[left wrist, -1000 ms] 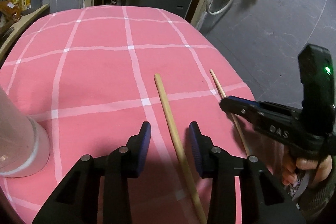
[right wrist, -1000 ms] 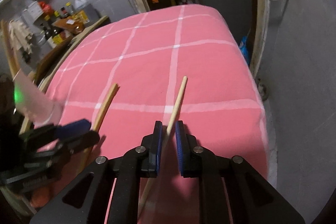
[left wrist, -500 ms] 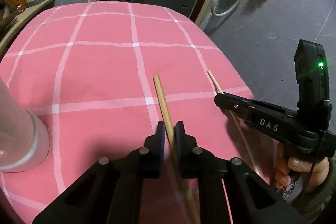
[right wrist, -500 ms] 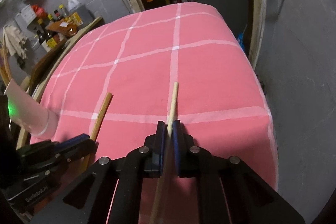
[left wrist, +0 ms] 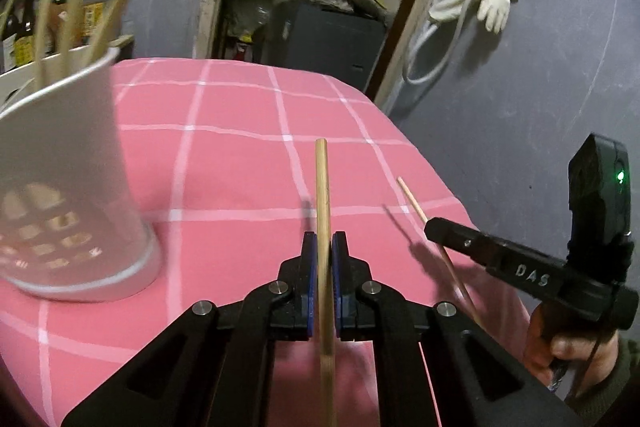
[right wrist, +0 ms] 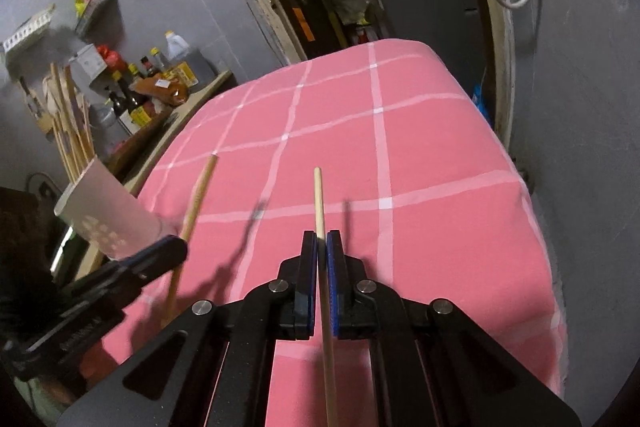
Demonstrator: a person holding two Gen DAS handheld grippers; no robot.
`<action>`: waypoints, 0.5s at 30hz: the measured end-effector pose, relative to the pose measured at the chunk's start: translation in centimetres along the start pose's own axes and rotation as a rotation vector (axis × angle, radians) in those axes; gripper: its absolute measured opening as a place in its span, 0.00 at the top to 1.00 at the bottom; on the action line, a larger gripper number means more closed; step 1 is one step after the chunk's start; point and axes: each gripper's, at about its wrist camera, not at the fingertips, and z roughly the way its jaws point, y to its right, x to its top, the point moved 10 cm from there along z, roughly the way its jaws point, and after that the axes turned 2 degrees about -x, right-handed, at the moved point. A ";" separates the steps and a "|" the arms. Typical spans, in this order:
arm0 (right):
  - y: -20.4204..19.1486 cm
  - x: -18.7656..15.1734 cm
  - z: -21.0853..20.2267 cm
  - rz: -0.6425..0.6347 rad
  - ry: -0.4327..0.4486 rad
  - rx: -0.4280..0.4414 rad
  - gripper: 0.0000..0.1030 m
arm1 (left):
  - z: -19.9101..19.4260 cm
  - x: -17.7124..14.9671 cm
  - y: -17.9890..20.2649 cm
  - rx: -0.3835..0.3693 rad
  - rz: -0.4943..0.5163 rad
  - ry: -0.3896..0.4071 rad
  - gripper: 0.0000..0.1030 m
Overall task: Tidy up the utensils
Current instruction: 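Lift both held chopsticks upright and carry them over the white holder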
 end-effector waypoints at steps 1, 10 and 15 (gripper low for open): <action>-0.1 0.0 0.1 -0.001 -0.004 0.002 0.97 | -0.2 -0.2 -0.3 0.008 -0.010 -0.002 0.95; -3.5 1.2 -3.5 0.030 0.152 0.155 0.97 | -4.4 1.2 -0.5 0.018 -0.021 0.173 0.95; -6.8 2.5 -6.2 -0.008 0.313 0.215 0.97 | -6.6 2.3 -1.0 0.021 -0.044 0.277 0.95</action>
